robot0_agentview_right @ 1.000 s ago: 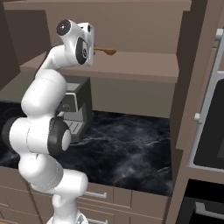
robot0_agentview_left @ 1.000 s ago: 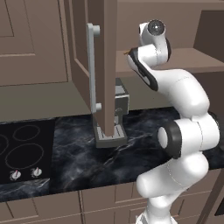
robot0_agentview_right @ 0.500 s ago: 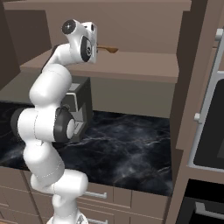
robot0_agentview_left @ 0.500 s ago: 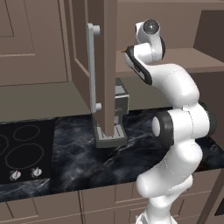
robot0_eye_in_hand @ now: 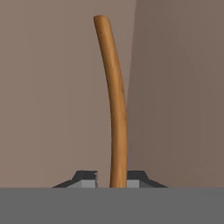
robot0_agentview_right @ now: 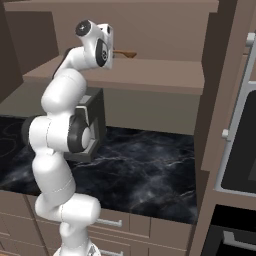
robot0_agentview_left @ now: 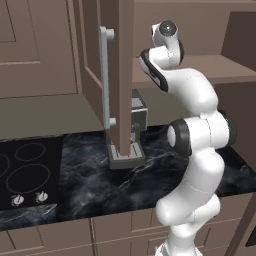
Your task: Organize the utensils by type. Pick up the wooden spoons from the counter and place them in the open cabinet. Then pick up the metallic utensils from the counter and place them in the open drawer.
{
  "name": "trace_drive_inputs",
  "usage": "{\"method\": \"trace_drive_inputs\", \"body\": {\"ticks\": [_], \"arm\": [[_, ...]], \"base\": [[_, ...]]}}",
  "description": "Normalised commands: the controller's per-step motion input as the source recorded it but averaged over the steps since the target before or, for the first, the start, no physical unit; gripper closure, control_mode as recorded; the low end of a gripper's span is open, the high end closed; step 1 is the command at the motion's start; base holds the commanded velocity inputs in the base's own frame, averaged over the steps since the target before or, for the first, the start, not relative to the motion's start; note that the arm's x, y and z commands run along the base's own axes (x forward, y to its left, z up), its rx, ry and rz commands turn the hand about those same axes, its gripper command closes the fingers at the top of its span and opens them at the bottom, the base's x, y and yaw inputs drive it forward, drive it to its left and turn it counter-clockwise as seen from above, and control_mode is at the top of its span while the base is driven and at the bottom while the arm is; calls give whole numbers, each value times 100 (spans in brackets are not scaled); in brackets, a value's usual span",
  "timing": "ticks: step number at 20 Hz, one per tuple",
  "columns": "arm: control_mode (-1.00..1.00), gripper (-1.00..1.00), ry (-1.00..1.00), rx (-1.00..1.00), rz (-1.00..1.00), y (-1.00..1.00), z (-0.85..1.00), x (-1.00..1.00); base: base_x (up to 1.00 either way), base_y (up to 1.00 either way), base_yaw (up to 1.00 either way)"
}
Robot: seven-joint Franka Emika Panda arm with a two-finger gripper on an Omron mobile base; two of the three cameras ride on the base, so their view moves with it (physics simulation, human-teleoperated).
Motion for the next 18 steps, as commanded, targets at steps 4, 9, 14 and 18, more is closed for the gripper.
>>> {"method": "trace_drive_inputs", "body": {"ticks": [4,9,14,18], "arm": [[-100,100,0,0,0,0,-10,23],[-100,100,0,0,0,0,-17,27],[-100,-100,0,0,0,0,-20,35],[-100,-100,0,0,0,0,-13,21]], "base": [[0,0,0],[0,0,0],[0,0,0],[0,0,0]]}}
